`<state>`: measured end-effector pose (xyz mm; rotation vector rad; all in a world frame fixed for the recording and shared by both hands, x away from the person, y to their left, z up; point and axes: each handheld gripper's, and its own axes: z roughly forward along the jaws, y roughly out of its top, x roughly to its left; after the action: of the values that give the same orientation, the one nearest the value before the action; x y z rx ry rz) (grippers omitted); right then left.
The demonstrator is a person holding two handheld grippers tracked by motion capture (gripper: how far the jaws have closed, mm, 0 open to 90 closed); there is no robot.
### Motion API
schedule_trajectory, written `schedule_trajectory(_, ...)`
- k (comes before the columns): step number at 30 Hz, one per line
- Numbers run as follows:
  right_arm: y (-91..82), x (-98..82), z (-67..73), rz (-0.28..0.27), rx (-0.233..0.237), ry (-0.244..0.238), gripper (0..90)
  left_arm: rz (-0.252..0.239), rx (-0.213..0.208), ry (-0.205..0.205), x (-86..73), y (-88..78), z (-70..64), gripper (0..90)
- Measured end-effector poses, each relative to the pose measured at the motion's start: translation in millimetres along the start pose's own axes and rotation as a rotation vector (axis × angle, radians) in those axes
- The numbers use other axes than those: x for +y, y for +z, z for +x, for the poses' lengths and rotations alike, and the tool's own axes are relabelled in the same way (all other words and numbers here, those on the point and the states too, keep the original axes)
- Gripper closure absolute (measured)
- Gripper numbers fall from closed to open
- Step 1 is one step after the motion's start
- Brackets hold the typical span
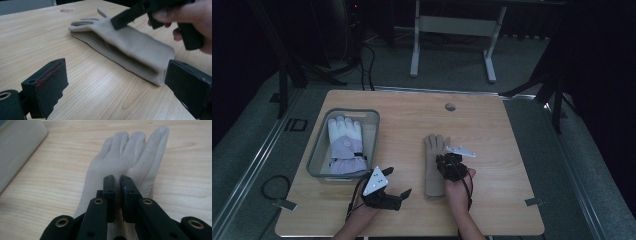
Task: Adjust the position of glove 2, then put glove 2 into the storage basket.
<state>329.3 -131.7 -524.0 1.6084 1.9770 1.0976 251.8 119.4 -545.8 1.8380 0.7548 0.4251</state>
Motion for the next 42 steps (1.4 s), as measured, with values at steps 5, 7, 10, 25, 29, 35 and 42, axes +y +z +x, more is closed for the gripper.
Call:
schedule_trajectory(5,9.0,-6.4,-1.9,0.035,0.005,-0.001,82.1,0.022,-0.013,0.004,-1.3,2.3,-0.9,3.3)
schedule_trajectory(7,11.6,-8.0,-2.6,0.05,0.01,-0.004,80.8,0.022,-0.017,0.005,-1.7,3.2,-1.8,3.1)
schedule_trajectory(10,9.8,-7.0,-4.2,0.048,0.027,-0.005,72.5,0.024,-0.025,-0.008,-1.5,3.4,-2.0,2.5)
schedule_trajectory(25,-20.3,19.8,-39.1,0.018,0.25,-0.165,13.5,-0.02,-0.08,-0.055,-1.0,5.4,-4.0,2.4)
schedule_trajectory(29,-21.0,16.6,-44.5,0.009,0.302,-0.269,13.5,-0.016,-0.082,-0.045,-0.5,6.7,-6.9,2.5)
schedule_trajectory(35,-22.0,13.3,-58.8,-0.025,0.321,-0.396,14.6,-0.024,-0.102,-0.042,1.0,8.0,-10.2,2.5)
schedule_trajectory(42,-25.0,17.3,-70.0,0.005,0.329,-0.44,20.0,0.001,-0.103,-0.022,0.8,14.7,-10.7,2.5)
